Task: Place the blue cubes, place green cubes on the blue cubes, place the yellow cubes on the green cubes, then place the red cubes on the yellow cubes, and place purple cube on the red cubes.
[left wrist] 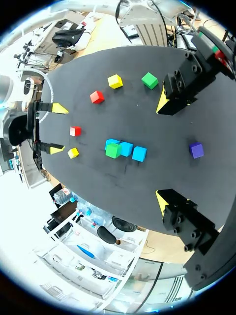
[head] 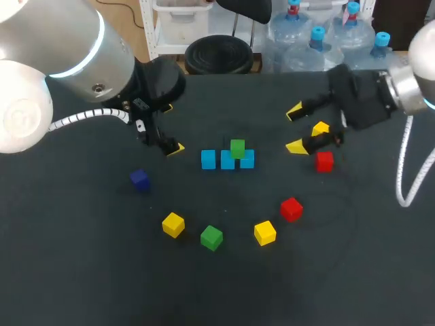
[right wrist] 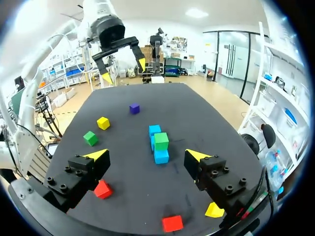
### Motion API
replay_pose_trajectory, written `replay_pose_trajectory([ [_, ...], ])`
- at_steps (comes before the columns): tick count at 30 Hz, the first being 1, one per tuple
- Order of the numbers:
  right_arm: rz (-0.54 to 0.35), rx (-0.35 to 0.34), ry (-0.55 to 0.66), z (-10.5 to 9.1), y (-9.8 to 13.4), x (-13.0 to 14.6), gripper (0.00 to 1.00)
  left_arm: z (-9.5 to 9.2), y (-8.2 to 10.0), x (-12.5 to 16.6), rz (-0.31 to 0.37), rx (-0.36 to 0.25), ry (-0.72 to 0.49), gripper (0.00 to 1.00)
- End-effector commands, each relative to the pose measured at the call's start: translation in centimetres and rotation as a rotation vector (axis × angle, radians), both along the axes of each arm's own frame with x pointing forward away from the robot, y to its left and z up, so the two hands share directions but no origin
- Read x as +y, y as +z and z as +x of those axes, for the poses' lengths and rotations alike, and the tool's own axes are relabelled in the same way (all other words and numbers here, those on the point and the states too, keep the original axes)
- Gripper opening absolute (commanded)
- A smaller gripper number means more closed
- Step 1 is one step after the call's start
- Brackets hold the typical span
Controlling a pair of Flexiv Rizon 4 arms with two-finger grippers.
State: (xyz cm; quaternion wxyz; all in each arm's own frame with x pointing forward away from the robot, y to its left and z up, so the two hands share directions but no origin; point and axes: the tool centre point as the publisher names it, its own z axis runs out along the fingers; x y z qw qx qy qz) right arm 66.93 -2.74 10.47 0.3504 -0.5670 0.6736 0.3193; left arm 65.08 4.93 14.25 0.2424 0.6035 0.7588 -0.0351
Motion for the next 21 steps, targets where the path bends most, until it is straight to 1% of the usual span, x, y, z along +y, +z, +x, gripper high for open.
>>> replay_pose_trajectory([
  [1,0.012,-0.005,-0.002,-0.3,0.0,-0.2,1.00,0.1,-0.1,0.0,-0.005,0.002,-0.020,1.00],
  [2,0.012,-0.005,-0.002,-0.3,0.0,-0.2,1.00,-0.1,-0.1,0.0,-0.018,-0.011,-0.047,1.00],
  [4,0.012,-0.005,-0.002,-0.3,0.0,-0.2,1.00,-0.2,-0.2,-0.1,-0.010,-0.027,-0.091,1.00],
  [5,0.012,-0.005,-0.002,-0.3,0.0,-0.2,1.00,-0.4,-0.2,-0.2,-0.019,-0.040,-0.124,1.00],
  [8,0.012,-0.005,-0.002,-0.3,0.0,-0.2,1.00,-0.9,-0.3,-0.2,-0.028,-0.056,-0.202,1.00],
  [11,0.012,-0.005,-0.002,-0.3,0.0,-0.2,1.00,-1.9,-0.3,-0.1,-0.063,-0.069,-0.309,1.00],
  [17,0.012,-0.005,-0.002,-0.3,0.0,-0.2,1.00,-4.0,-0.7,-0.2,-0.049,-0.054,-0.547,1.00],
  [21,0.012,-0.005,-0.002,-0.3,0.0,-0.2,1.00,-5.2,-0.9,-0.5,-0.028,-0.032,-0.667,1.00],
])
